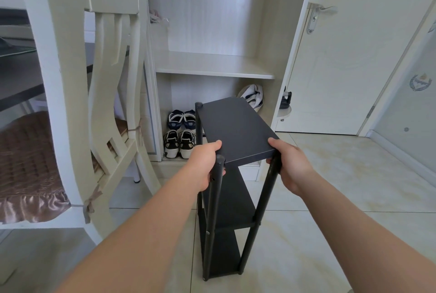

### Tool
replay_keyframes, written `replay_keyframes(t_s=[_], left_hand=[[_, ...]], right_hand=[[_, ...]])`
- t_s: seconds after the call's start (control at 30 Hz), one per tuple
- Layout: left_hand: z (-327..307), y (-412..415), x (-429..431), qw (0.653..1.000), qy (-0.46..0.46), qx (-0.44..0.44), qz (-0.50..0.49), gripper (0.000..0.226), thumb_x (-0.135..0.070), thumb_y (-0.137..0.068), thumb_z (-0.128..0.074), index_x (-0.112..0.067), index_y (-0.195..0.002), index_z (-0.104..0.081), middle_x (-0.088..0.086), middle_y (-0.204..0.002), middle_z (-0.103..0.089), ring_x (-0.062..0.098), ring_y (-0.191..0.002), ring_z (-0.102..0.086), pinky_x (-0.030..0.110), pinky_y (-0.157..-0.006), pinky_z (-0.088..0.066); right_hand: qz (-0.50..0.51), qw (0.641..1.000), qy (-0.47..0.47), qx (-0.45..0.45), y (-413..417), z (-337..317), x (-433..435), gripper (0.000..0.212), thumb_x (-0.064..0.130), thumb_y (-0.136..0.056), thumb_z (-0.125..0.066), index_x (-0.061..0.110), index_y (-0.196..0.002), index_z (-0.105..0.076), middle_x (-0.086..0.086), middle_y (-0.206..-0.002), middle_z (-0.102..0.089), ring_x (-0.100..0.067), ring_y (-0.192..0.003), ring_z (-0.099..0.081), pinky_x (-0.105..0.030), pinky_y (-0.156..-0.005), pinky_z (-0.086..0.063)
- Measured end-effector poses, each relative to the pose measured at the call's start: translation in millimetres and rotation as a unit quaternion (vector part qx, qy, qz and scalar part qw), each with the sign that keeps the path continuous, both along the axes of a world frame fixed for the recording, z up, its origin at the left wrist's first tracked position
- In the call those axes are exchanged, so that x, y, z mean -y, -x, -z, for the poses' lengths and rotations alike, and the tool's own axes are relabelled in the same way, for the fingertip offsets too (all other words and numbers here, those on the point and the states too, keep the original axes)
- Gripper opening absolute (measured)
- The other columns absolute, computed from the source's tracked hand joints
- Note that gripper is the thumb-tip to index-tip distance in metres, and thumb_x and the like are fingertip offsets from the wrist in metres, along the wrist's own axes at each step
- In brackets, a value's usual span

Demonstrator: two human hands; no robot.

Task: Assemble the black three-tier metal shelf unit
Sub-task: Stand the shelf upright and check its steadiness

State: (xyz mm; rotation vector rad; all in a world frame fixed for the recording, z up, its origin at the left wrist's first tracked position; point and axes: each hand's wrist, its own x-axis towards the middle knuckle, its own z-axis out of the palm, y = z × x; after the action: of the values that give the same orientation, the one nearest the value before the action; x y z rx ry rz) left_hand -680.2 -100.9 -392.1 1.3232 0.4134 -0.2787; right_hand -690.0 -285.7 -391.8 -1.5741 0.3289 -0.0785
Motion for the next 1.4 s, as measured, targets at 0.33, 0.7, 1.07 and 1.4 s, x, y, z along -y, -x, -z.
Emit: replay_keyframes(t_s=[0.33,0.7,1.07,1.4], left_hand=[[6,-14,2,1.000,0.008,0.000,-0.022,0.021,-0.025,-0.097,-0.059,-0.012,-0.113,-0.057,0.008,-0.090,-0.061,0.026,-0.078,-0.057,0.048,-0.093,-0.054],[5,-12,2,1.000,0.006,-0.008,-0.027,0.031,-0.024,-0.096,-0.059,-0.013,-0.125,-0.053,0.010,-0.104,-0.063,0.028,-0.086,-0.061,0.045,-0.088,-0.055],[-9,15,-6,0.971,-0.174,-0.011,0.162,0.087,-0.069,-0.076,-0.068,-0.030,-0.146,-0.033,-0.003,-0.135,-0.051,0.032,-0.129,-0.050,0.065,-0.094,-0.046],[-3,12,-29,0.969,-0.167,0.136,0.121,0.026,-0.029,-0.087,-0.076,-0.025,-0.111,-0.066,-0.004,-0.116,-0.066,0.017,-0.109,-0.063,0.047,-0.080,-0.061]], right_hand=[[0.040,0.999,-0.020,-0.014,0,-1,-10,0.018,0.025,-0.099,-0.057,0.011,-0.087,-0.058,-0.004,-0.079,-0.050,-0.019,-0.073,-0.043,-0.032,-0.078,-0.038],[0.064,0.997,-0.029,-0.023,5,-7,-14,0.015,0.017,-0.100,-0.057,0.008,-0.088,-0.058,-0.006,-0.087,-0.061,-0.018,-0.076,-0.054,-0.027,-0.069,-0.043],[0.073,0.996,-0.043,-0.008,16,-6,-17,0.021,0.022,-0.101,-0.058,0.012,-0.083,-0.062,0.000,-0.083,-0.065,-0.014,-0.073,-0.059,-0.024,-0.063,-0.042],[0.026,0.996,-0.067,-0.053,23,-7,-15,0.014,0.021,-0.097,-0.061,0.009,-0.103,-0.065,-0.005,-0.088,-0.066,-0.020,-0.073,-0.060,-0.031,-0.071,-0.050]])
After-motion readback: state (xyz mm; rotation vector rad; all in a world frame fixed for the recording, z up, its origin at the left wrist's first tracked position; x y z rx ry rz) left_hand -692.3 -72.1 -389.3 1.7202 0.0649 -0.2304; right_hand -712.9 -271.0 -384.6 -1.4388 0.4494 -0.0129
